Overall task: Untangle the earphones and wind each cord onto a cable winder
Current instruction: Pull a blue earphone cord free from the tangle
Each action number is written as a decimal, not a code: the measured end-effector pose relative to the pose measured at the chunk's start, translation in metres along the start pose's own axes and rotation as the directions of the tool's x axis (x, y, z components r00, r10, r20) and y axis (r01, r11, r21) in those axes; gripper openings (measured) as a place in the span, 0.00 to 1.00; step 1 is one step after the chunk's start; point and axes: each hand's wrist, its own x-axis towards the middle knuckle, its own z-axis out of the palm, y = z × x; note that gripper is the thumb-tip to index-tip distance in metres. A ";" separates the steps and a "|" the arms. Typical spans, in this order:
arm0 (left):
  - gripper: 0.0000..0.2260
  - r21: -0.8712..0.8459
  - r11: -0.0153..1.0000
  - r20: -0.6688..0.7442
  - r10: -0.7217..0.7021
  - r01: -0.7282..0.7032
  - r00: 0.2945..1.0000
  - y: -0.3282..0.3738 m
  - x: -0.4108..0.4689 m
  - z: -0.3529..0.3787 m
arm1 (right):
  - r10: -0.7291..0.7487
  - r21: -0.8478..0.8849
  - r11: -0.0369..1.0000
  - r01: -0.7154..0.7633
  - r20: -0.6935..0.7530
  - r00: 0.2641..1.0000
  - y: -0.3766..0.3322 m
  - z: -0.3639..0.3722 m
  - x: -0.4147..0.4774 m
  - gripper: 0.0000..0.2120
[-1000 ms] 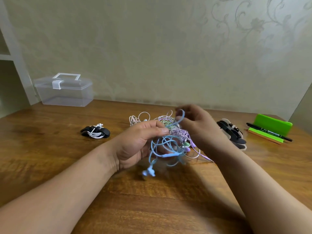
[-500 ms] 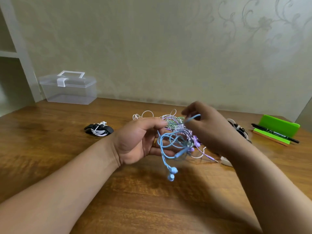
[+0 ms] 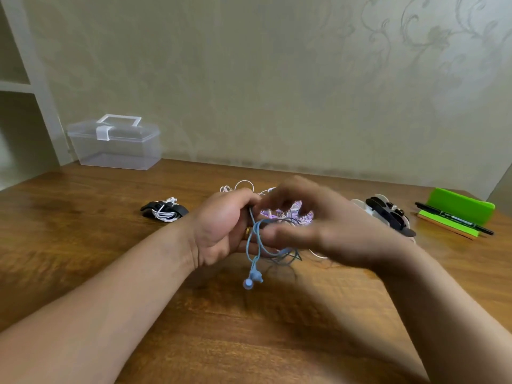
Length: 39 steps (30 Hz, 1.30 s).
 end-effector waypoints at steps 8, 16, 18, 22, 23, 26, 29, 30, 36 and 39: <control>0.12 0.105 0.989 0.012 0.101 -0.102 0.995 0.002 -0.002 -0.003 | 0.088 -0.184 0.976 -0.117 -0.159 0.983 0.009 0.004 0.004 0.07; 0.17 0.081 0.927 -0.266 0.373 -0.365 0.889 0.007 0.008 -0.019 | 0.297 0.019 0.955 -0.297 -0.125 0.947 0.020 -0.013 -0.001 0.07; 0.18 0.063 0.922 -0.258 0.386 -0.383 0.886 0.006 0.008 -0.017 | 0.292 -0.042 0.956 -0.291 0.019 0.956 0.018 -0.013 -0.002 0.15; 0.15 0.060 0.920 -0.165 0.392 -0.387 0.905 0.005 0.002 -0.007 | 0.262 0.074 0.961 -0.268 0.081 0.962 0.018 -0.010 -0.001 0.22; 0.15 0.074 0.921 -0.156 0.390 -0.383 0.908 0.004 0.002 -0.006 | 0.246 0.150 0.954 -0.259 0.102 0.964 0.020 -0.012 -0.002 0.24; 0.13 0.108 0.910 -0.172 0.414 -0.401 0.894 0.004 0.003 -0.008 | 0.158 0.331 0.915 -0.232 0.236 0.959 0.023 -0.019 -0.005 0.17; 0.12 0.146 0.893 -0.175 0.448 -0.427 0.877 0.004 0.004 -0.011 | 0.092 0.373 0.897 -0.236 0.364 0.927 0.026 -0.019 -0.006 0.09; 0.12 0.157 0.888 -0.163 0.456 -0.433 0.875 0.004 0.004 -0.011 | 0.091 0.395 0.883 -0.253 0.385 0.918 0.028 -0.017 -0.006 0.08; 0.14 0.344 0.828 -0.094 0.500 -0.443 0.861 0.004 0.001 -0.010 | 0.146 0.565 0.775 -0.285 0.279 0.949 0.028 -0.004 0.000 0.07; 0.15 0.413 0.770 0.058 0.511 -0.486 0.858 0.003 -0.003 -0.011 | 0.178 0.637 0.737 -0.226 0.140 0.974 0.027 -0.005 0.003 0.10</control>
